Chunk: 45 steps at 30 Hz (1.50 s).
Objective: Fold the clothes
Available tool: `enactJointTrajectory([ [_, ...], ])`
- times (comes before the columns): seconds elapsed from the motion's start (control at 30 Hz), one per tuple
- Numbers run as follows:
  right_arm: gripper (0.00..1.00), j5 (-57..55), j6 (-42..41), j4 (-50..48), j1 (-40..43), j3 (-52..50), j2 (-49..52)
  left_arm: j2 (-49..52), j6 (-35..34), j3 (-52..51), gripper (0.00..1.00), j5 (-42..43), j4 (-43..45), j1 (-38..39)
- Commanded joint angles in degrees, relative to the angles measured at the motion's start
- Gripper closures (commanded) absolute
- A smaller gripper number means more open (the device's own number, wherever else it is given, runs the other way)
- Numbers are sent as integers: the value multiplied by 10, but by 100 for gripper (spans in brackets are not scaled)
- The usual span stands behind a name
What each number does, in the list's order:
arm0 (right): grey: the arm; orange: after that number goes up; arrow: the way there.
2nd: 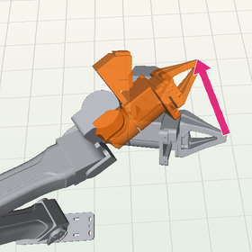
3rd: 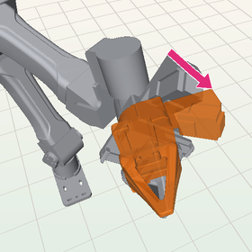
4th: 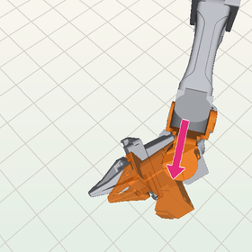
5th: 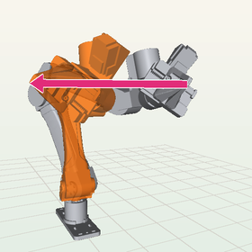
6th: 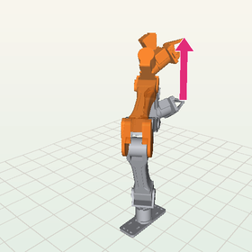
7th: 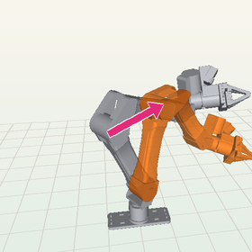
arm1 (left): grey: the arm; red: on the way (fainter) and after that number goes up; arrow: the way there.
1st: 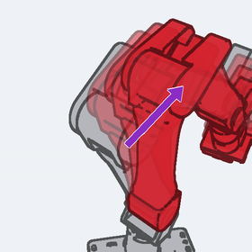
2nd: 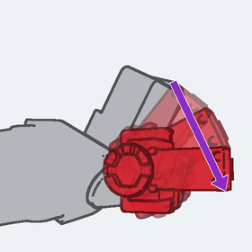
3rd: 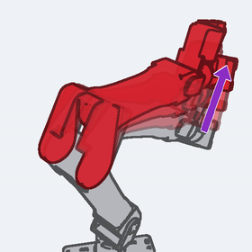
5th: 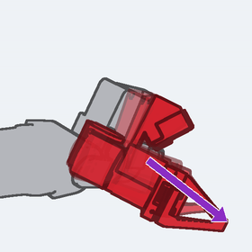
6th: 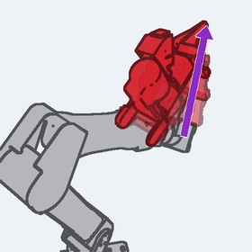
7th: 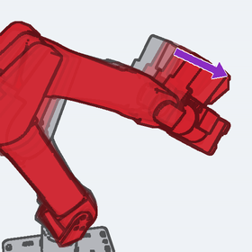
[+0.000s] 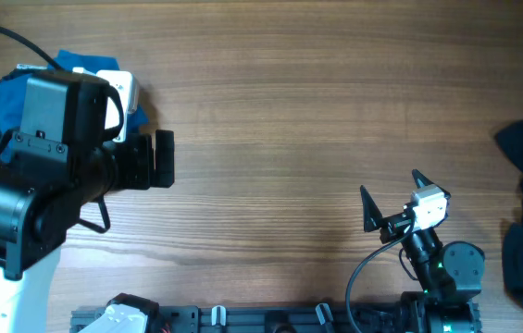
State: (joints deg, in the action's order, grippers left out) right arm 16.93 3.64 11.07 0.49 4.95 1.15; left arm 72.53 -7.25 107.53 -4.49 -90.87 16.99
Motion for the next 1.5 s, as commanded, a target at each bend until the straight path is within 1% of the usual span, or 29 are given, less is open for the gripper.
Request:
enactJointTrajectory([
  [0.0,0,11,-10,-4,3,-2,-9,0,-9,1,0,-3,1,4],
  [0.5,0,11,-10,-4,3,-2,-9,-1,-6,1,0,-3,-3,4],
  [0.53,0,11,-10,-4,3,-2,-9,-3,-6,0,0,-3,41,2],
  [0.6,0,11,-10,-4,3,-2,-9,-7,-8,-6,0,2,96,-6],
  [0.67,0,11,-10,-4,3,-2,-9,-22,-8,-36,0,30,181,-27],
  [0.7,0,11,-10,-4,3,-2,-9,-37,-8,-70,0,59,229,-48],
  [0.77,1,11,-10,-4,3,-2,-9,-65,-8,-132,0,94,291,-81],
  [0.8,1,11,-10,-4,3,-2,-9,-76,-7,-154,0,99,311,-89],
  [0.93,0,11,-10,-4,3,-2,-9,-160,-7,-310,0,99,417,-137],
  [1.1,0,11,-10,-4,3,-2,-9,-313,-7,-518,1,99,548,-173],
  [1.2,0,11,-10,-4,3,-2,-9,-395,-8,-617,0,101,599,-190],
  [1.27,0,11,-10,-4,3,-2,-9,-480,-8,-715,0,107,638,-203],
  [1.47,0,11,-10,-4,3,-2,-9,-634,-23,-869,0,109,702,-204],
])
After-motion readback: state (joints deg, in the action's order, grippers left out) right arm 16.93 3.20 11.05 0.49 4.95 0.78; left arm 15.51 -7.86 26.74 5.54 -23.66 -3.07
